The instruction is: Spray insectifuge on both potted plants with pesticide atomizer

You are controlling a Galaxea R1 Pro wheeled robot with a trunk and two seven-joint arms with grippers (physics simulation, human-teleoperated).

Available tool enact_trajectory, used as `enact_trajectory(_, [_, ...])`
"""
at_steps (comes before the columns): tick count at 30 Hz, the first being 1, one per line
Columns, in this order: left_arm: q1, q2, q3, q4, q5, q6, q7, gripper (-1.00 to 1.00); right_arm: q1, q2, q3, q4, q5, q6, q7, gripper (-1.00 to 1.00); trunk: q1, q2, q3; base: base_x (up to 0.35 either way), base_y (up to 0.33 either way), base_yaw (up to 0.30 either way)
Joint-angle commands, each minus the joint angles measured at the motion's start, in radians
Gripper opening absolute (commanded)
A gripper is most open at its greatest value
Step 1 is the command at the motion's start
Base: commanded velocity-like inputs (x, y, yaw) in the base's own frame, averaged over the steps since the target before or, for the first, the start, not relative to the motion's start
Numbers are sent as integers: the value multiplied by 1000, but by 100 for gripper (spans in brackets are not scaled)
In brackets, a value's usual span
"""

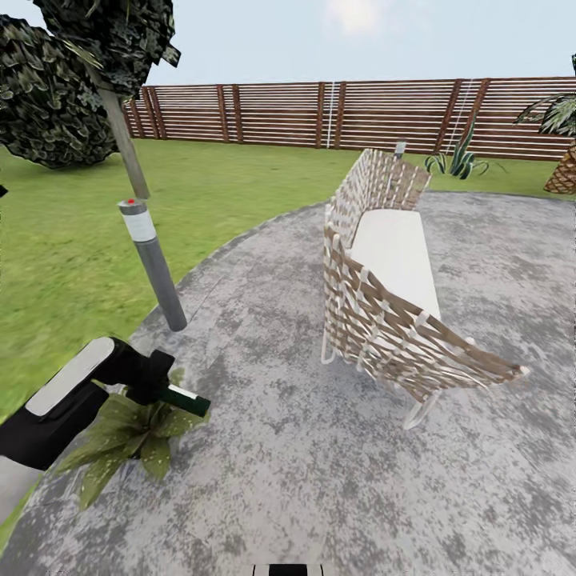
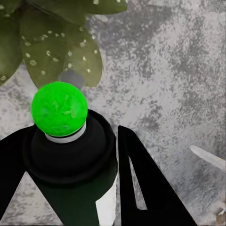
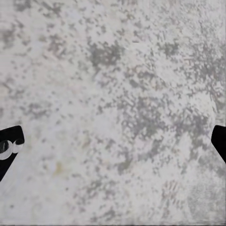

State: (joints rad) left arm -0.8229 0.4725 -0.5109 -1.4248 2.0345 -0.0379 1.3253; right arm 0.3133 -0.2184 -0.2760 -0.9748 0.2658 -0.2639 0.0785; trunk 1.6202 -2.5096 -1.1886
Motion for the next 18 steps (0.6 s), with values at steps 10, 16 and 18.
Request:
enact_trajectory(10, [28, -55, 0, 22, 73, 180, -3, -100, -2, 1, -3, 31, 10, -5, 6, 100, -1, 0, -1, -250, 1, 0])
enact_trajectory(16, [140, -42, 1, -73, -47, 421, -156, -100, -3, 1, -2, 30, 20, -2, 6, 100, -1, 0, -1, -165, 183, 0])
enact_trajectory(18, [169, -38, -1, -81, -151, 451, -245, -100, -6, 1, -3, 12, 17, 38, 9, 100, -1, 0, -1, -20, 86, 129])
